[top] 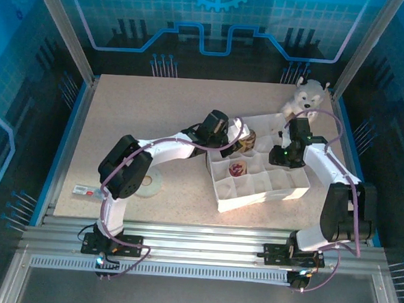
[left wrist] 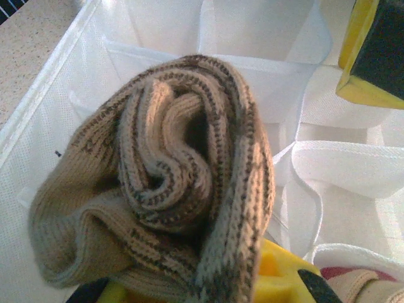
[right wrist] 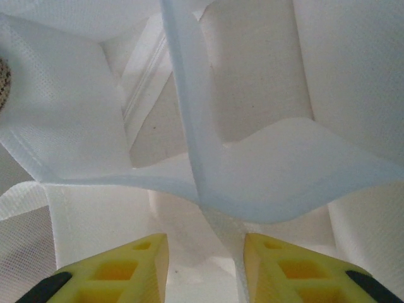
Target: Roll the socks
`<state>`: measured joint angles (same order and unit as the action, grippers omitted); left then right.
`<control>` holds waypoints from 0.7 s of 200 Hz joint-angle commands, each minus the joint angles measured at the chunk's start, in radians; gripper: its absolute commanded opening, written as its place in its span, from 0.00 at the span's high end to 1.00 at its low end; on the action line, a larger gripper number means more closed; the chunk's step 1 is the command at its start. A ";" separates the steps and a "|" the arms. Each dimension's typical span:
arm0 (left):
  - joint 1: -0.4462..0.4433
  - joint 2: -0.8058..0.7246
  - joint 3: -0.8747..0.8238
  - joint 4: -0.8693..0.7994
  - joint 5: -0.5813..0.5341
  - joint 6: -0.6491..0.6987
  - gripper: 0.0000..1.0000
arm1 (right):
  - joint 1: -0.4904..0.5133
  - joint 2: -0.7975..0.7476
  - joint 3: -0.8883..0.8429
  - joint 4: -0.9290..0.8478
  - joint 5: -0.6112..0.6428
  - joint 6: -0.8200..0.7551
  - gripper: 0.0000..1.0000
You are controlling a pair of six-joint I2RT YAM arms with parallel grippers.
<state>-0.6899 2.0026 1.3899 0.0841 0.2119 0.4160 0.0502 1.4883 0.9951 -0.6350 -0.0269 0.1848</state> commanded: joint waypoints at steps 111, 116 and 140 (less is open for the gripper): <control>-0.014 -0.088 -0.053 0.097 0.011 0.004 1.00 | 0.095 -0.092 0.039 -0.072 -0.003 -0.030 0.66; -0.013 -0.090 -0.053 0.094 0.012 0.004 1.00 | 0.099 -0.085 0.039 -0.075 -0.005 -0.026 0.66; -0.016 -0.105 -0.063 0.090 0.017 0.008 1.00 | 0.112 -0.057 0.031 -0.078 -0.009 -0.010 0.63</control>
<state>-0.6968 1.9556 1.3380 0.1600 0.2058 0.4179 0.1444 1.4021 1.0103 -0.6701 -0.0151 0.1638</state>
